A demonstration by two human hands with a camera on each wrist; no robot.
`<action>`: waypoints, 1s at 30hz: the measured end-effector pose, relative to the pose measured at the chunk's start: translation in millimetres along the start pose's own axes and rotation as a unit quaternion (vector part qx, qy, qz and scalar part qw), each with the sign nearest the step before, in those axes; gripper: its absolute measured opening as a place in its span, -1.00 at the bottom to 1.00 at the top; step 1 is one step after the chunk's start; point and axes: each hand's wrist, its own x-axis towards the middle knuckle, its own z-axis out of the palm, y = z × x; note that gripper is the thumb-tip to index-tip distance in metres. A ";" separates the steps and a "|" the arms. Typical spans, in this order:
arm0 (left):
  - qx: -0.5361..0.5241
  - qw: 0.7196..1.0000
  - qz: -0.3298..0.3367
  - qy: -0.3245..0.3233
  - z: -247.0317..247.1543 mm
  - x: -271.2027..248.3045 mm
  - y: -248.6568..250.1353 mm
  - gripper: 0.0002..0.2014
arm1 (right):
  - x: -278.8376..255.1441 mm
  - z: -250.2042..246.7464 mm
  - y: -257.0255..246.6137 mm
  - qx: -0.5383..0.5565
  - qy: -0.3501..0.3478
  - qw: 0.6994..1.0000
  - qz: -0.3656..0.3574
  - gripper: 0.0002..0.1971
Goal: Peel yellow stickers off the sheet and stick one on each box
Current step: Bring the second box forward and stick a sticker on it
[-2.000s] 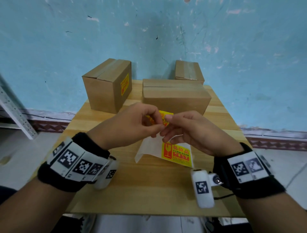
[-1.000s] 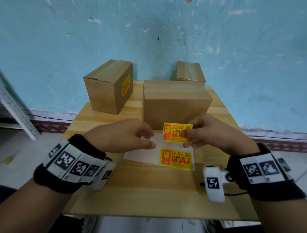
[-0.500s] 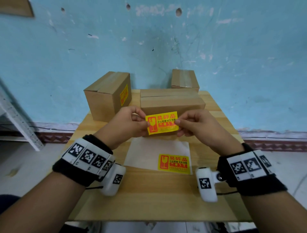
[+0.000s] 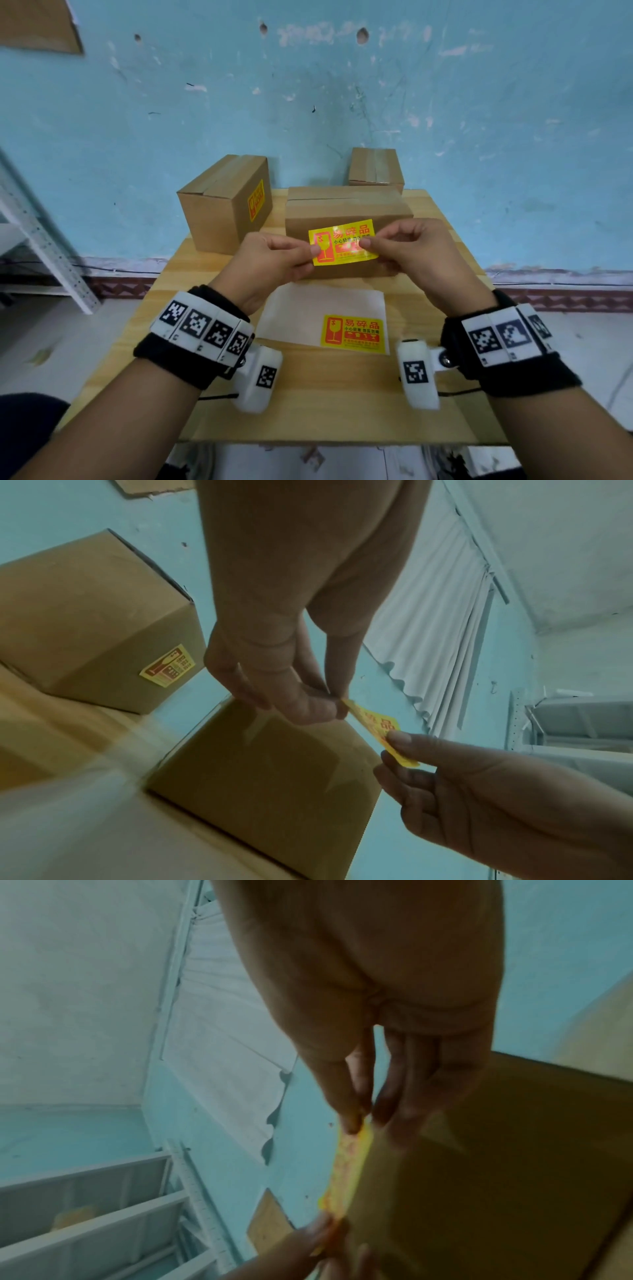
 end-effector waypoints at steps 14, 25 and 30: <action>0.227 0.971 0.065 0.040 13.7 26.2 2.2 -0.89 | 16.3 3.2 12.3 -0.006 0.055 0.997 0.050 -0.83; 0.168 0.959 0.221 0.055 -20.8 -0.5 17.6 -0.88 | -2.5 23.8 -2.9 0.061 0.061 0.995 -0.047 -0.82; 0.136 0.967 0.211 0.052 -33.7 -6.8 -1.5 -0.73 | -7.6 25.4 -4.0 0.070 0.043 0.996 -0.037 -0.88</action>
